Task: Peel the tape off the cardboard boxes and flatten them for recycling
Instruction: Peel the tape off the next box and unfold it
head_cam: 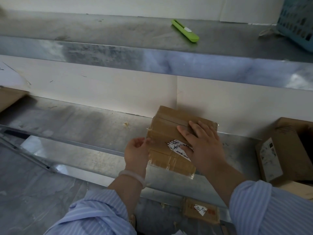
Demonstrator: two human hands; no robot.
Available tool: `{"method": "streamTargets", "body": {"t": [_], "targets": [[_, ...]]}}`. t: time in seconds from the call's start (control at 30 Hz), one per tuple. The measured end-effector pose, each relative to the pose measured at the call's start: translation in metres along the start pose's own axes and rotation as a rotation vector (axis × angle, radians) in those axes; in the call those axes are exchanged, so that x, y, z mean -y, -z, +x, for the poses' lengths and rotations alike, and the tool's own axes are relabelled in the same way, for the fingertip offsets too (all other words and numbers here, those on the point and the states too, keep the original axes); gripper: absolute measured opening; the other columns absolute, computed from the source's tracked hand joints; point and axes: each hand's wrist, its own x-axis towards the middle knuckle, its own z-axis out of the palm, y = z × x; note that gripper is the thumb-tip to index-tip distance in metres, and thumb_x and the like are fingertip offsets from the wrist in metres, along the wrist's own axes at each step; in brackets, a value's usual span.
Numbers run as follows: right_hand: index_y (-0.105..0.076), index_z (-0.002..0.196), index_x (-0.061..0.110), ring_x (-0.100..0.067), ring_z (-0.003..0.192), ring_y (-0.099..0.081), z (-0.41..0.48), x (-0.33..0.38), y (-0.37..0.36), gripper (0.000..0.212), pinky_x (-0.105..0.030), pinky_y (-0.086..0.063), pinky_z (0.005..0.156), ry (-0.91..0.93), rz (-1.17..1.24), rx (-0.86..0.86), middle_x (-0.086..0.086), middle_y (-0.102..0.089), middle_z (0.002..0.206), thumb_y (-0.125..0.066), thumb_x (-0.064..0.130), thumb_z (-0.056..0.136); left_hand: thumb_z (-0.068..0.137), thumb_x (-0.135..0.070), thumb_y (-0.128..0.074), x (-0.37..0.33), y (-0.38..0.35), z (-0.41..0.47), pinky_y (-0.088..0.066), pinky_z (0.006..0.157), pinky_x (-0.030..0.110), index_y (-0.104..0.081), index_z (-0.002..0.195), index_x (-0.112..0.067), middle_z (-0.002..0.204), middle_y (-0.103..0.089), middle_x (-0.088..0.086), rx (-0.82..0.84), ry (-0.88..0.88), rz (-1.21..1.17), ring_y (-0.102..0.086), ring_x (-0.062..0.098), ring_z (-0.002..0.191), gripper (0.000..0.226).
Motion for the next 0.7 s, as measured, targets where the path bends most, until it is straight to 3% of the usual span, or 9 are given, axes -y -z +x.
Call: {"method": "streamTargets", "body": {"t": [0.13,0.23,0.33,0.4,0.47,0.7], "targets": [[-0.047,0.139,0.037,-0.034,0.133,-0.042,-0.001,0.000,-0.001,0.062,-0.052,-0.027,0.112,0.004,-0.016,-0.005,-0.008,-0.050,0.142,-0.068,0.047,0.082,0.087,-0.026,-0.067,-0.016,0.011,-0.006,-0.043,0.066,0.002,-0.063,0.087,-0.045,0.087,-0.067,-0.022,0.040,-0.443,0.237,-0.062,-0.005,0.084,0.019],[-0.044,0.140,0.039,-0.032,0.135,-0.039,-0.001,-0.001,-0.001,0.062,-0.051,-0.025,0.113,-0.006,-0.011,0.005,-0.006,-0.048,0.144,-0.065,0.048,0.083,0.086,-0.027,-0.067,-0.024,0.015,-0.004,-0.039,0.064,-0.002,-0.068,0.085,-0.045,0.074,-0.064,-0.037,0.075,-0.505,0.332,-0.060,-0.016,0.077,0.018],[-0.043,0.141,0.039,-0.031,0.136,-0.038,-0.001,-0.003,0.000,0.061,-0.051,-0.024,0.114,-0.008,-0.002,0.014,-0.006,-0.046,0.145,-0.064,0.048,0.084,0.084,-0.025,-0.070,-0.028,0.018,0.006,-0.049,0.067,0.007,-0.073,0.091,-0.029,0.073,-0.069,-0.026,0.117,-0.392,0.301,-0.064,-0.007,0.073,0.008],[-0.045,0.140,0.037,-0.033,0.135,-0.040,-0.001,-0.004,0.001,0.061,-0.052,-0.026,0.114,-0.006,0.014,0.007,-0.007,-0.048,0.144,-0.066,0.046,0.084,0.087,-0.022,-0.068,-0.031,0.020,0.011,-0.056,0.084,0.031,-0.072,0.090,-0.028,0.084,-0.073,-0.010,0.193,-0.292,0.250,-0.068,0.008,0.084,0.008],[-0.046,0.140,0.037,-0.033,0.134,-0.041,-0.001,-0.004,0.001,0.060,-0.052,-0.027,0.113,-0.002,0.016,0.005,-0.007,-0.049,0.143,-0.066,0.046,0.083,0.091,-0.021,-0.063,-0.036,0.023,0.014,-0.054,0.090,0.043,-0.072,0.090,-0.029,0.092,-0.074,-0.003,0.248,-0.265,0.258,-0.068,0.018,0.093,0.012],[-0.046,0.140,0.037,-0.032,0.136,-0.039,-0.002,-0.006,0.000,0.059,-0.052,-0.027,0.113,-0.005,0.033,0.011,-0.006,-0.048,0.144,-0.065,0.046,0.084,0.090,-0.019,-0.064,-0.046,0.026,0.020,-0.055,0.088,0.042,-0.071,0.081,-0.037,0.081,-0.073,-0.013,0.313,-0.359,0.403,-0.068,0.013,0.088,0.022]]}}
